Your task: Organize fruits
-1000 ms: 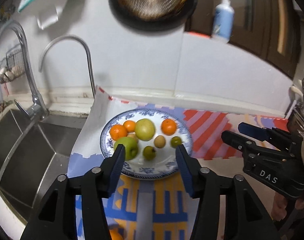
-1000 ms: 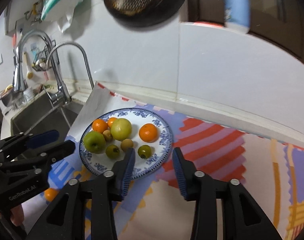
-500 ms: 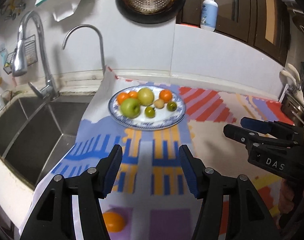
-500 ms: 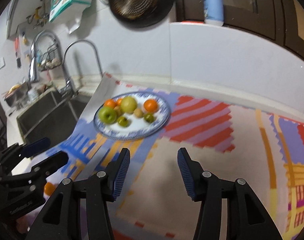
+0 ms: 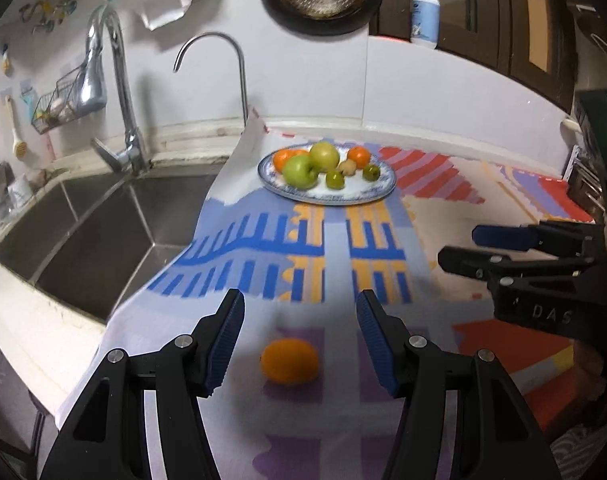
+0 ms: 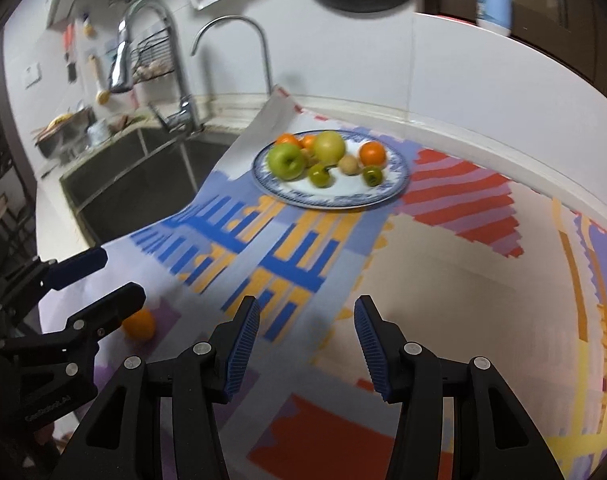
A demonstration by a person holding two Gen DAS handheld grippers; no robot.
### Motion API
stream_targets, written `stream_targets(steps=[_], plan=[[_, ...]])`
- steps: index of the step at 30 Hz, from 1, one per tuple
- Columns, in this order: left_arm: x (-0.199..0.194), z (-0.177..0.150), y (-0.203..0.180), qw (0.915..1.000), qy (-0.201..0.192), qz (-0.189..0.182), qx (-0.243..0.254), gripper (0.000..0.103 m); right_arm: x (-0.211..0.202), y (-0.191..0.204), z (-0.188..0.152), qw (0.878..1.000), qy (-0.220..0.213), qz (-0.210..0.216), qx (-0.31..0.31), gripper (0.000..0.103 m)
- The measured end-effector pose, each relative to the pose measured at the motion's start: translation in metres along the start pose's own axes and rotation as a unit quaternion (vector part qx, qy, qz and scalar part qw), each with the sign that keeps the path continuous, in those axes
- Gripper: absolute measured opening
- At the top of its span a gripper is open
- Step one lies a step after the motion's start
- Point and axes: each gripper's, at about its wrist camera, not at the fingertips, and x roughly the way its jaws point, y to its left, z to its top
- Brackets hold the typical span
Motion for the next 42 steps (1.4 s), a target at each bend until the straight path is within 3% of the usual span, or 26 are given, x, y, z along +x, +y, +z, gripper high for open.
stream_targets(steps=[17, 23, 32, 42], plan=[[0.025, -0.020, 0.009, 0.9982, 0.060, -0.004, -0.008, 0.053, 0.018, 0.017, -0.007, 0.999, 0.039, 0.022, -0.027, 0.050], [0.034, -0.025, 0.011, 0.9969, 0.078, -0.004, -0.009, 0.042, 0.025, 0.018, -0.010, 0.998, 0.057, 0.022, -0.026, 0.050], [0.031, -0.019, 0.010, 0.9972, 0.074, -0.002, -0.011, 0.039, 0.025, 0.017, -0.010, 0.998, 0.056, 0.022, -0.025, 0.050], [0.034, 0.031, -0.005, 0.9992, 0.035, -0.018, 0.008, 0.039, 0.020, -0.008, 0.006, 0.999, 0.035, 0.013, -0.001, 0.050]])
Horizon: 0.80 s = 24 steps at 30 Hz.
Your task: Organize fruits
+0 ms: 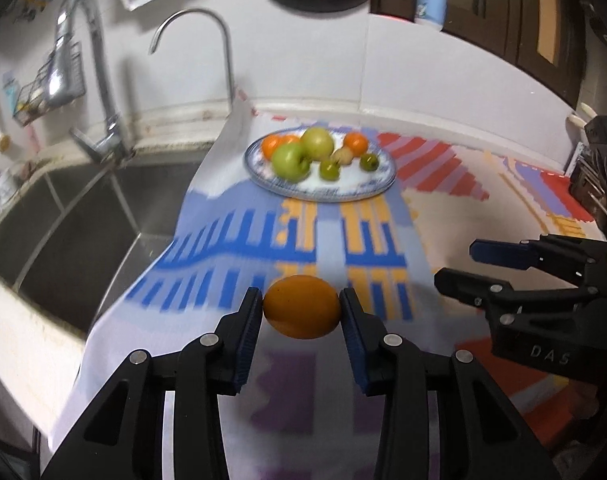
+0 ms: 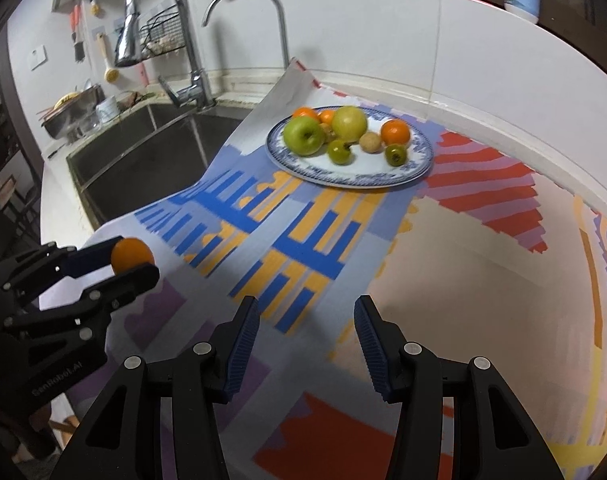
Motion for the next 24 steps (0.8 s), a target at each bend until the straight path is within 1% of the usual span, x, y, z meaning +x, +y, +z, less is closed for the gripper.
stream_targets(steps=[7, 10, 15, 17, 20, 24], plan=[[0.026, 0.041, -0.024, 0.9991, -0.013, -0.030, 0.028, 0.039, -0.004, -0.034, 0.023, 0.999, -0.029, -0.032, 0.019, 0.050], [0.040, 0.056, -0.037, 0.9981, -0.009, -0.049, 0.036, 0.039, -0.006, -0.052, 0.031, 0.998, -0.039, -0.046, 0.027, 0.050], [0.067, 0.084, -0.057, 0.9966, 0.000, -0.067, 0.049, 0.039, -0.004, -0.083, 0.040, 0.996, -0.045, -0.069, 0.043, 0.050], [0.078, 0.091, -0.064, 0.9963, 0.001, -0.071, 0.048, 0.039, -0.001, -0.095, 0.043, 0.995, -0.044, -0.079, 0.051, 0.050], [0.098, 0.103, -0.072, 0.9966, -0.002, -0.066, 0.049, 0.039, 0.005, -0.110, 0.049, 0.992, -0.046, -0.096, 0.061, 0.050], [0.124, 0.113, -0.079, 0.9972, 0.005, -0.062, 0.042, 0.039, 0.014, -0.126, 0.056, 0.991, -0.046, -0.107, 0.069, 0.050]])
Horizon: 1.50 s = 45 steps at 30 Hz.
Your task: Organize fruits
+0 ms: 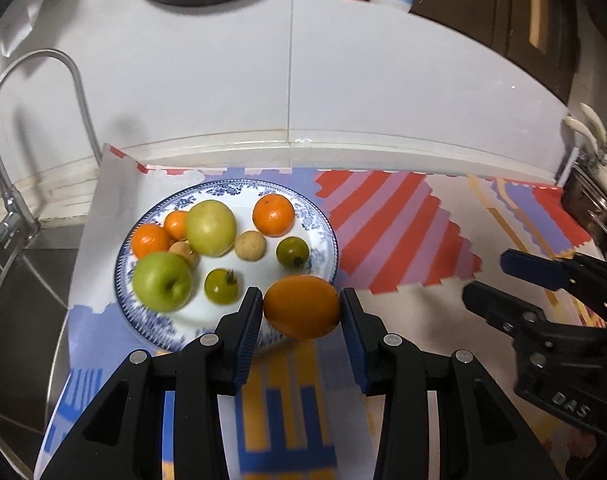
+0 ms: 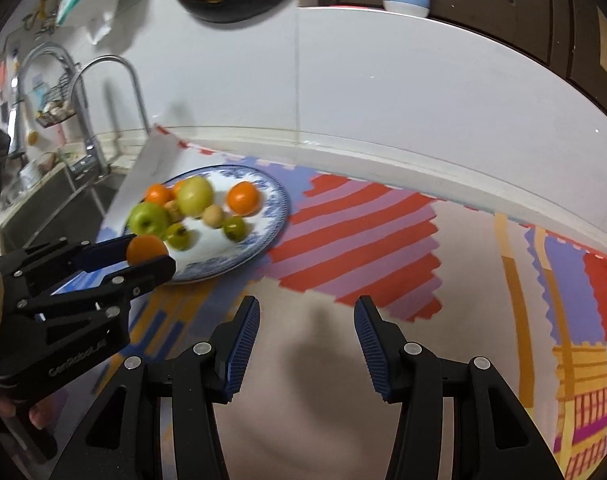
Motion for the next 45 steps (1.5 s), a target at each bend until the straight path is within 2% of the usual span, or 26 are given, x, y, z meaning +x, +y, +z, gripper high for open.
stream_targets(steps=[10, 20, 24, 33, 36, 45], plan=[[0.049, 0.010, 0.010, 0.9988, 0.034, 0.025, -0.026, 0.039, 0.042, -0.011, 0.014, 1.000, 0.015, -0.004, 0.016, 0.050], [0.063, 0.010, 0.013, 0.9984, 0.040, 0.030, -0.028, 0.040, 0.059, -0.014, 0.015, 1.000, 0.023, 0.000, 0.018, 0.050], [0.060, 0.011, 0.012, 0.9985, 0.037, 0.027, -0.028, 0.050, 0.058, -0.014, 0.015, 1.000, 0.022, 0.000, 0.020, 0.050], [0.015, 0.009, 0.008, 0.9990, 0.007, 0.039, -0.023, 0.051, 0.028, -0.011, 0.011, 1.000, -0.003, -0.004, 0.024, 0.050], [-0.008, 0.010, 0.004, 0.9986, -0.012, 0.047, -0.024, 0.059, 0.010, -0.012, 0.008, 0.999, -0.016, -0.008, 0.029, 0.050], [-0.077, 0.008, -0.023, 0.9970, -0.061, 0.047, -0.007, 0.073, -0.051, -0.026, -0.003, 0.997, -0.055, -0.017, 0.053, 0.050]])
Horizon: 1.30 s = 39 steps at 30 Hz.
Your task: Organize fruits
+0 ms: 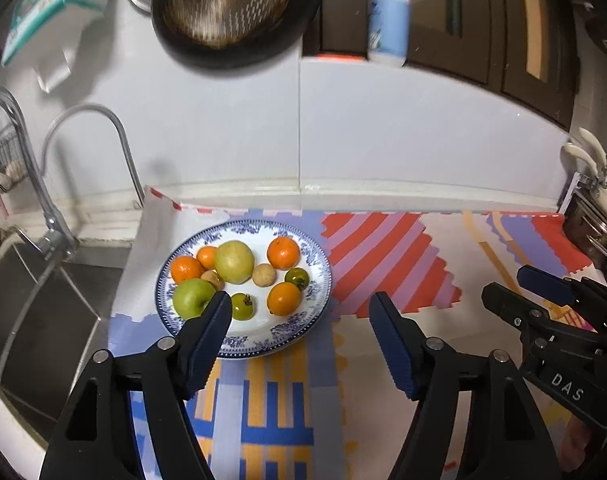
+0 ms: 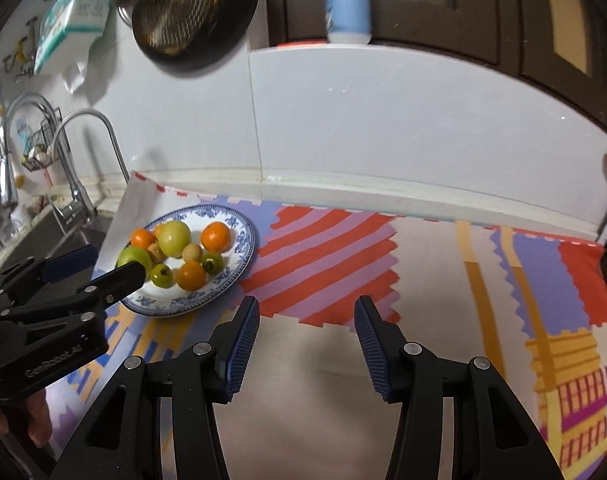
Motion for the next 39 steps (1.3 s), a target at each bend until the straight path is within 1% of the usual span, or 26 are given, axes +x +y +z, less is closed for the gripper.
stream_targets(steps=[1, 2, 3, 4, 7, 9, 12, 16, 22, 33, 39], plan=[[-0.009, -0.001, -0.004, 1.0000, -0.005, -0.001, 0.004, 0.076, -0.009, -0.003, -0.002, 1.000, -0.005, -0.002, 0.004, 0.050], [-0.014, -0.003, -0.007, 1.0000, -0.007, -0.004, 0.005, 0.077, -0.015, -0.005, -0.003, 1.000, -0.007, -0.003, 0.006, 0.054], [-0.019, -0.004, -0.009, 0.9999, -0.009, -0.007, 0.005, 0.078, -0.022, -0.008, -0.006, 1.000, -0.012, -0.008, 0.007, 0.061], [-0.027, -0.007, -0.013, 0.9999, -0.012, -0.010, 0.007, 0.079, -0.030, -0.010, -0.009, 1.000, -0.016, -0.013, 0.009, 0.064], [-0.042, -0.013, -0.021, 0.9997, -0.017, -0.012, 0.009, 0.082, -0.050, -0.016, -0.017, 0.999, -0.026, -0.024, 0.011, 0.068], [-0.049, -0.017, -0.025, 0.9996, -0.017, -0.019, 0.008, 0.083, -0.061, -0.020, -0.023, 0.999, -0.029, -0.029, 0.013, 0.074], [-0.062, -0.023, -0.031, 0.9995, -0.023, -0.018, 0.012, 0.086, -0.076, -0.024, -0.032, 0.999, -0.035, -0.037, 0.017, 0.077], [-0.077, -0.031, -0.038, 0.9994, -0.027, -0.020, 0.011, 0.093, -0.093, -0.028, -0.043, 0.999, -0.033, -0.033, 0.023, 0.078], [-0.093, -0.039, -0.047, 0.9992, -0.036, -0.010, 0.011, 0.098, -0.109, -0.033, -0.057, 0.999, -0.025, -0.029, 0.031, 0.078], [-0.109, -0.048, -0.058, 0.9989, -0.044, -0.009, 0.013, 0.103, -0.132, -0.043, -0.069, 0.998, -0.039, -0.046, 0.025, 0.078], [-0.115, -0.049, -0.062, 0.9987, -0.048, -0.005, 0.016, 0.103, -0.138, -0.047, -0.071, 0.998, -0.044, -0.047, 0.025, 0.078]])
